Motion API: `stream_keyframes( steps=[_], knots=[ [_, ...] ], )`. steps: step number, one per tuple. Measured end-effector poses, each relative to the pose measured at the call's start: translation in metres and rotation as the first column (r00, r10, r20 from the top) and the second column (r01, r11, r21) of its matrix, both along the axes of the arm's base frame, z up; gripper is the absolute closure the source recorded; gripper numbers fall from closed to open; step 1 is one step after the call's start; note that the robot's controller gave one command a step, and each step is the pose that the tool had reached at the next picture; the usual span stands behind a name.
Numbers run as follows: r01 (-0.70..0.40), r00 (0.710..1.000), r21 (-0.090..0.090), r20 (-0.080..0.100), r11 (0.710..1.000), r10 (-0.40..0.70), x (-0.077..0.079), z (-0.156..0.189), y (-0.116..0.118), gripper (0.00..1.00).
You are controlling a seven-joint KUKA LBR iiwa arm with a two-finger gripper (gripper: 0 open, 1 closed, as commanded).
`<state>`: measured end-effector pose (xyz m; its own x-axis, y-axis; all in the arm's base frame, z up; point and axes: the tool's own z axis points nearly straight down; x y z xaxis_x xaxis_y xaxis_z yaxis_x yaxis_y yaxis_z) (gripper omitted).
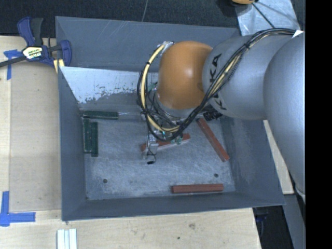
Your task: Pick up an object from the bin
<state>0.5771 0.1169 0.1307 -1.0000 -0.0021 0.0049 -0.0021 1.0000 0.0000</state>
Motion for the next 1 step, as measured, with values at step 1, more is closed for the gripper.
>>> stream_keyframes(
  steps=[1],
  knots=[
    [0.002,1.000,0.001,0.008,1.000,-0.002,0.0021,0.0042,-0.0002,0.00]
  ],
)
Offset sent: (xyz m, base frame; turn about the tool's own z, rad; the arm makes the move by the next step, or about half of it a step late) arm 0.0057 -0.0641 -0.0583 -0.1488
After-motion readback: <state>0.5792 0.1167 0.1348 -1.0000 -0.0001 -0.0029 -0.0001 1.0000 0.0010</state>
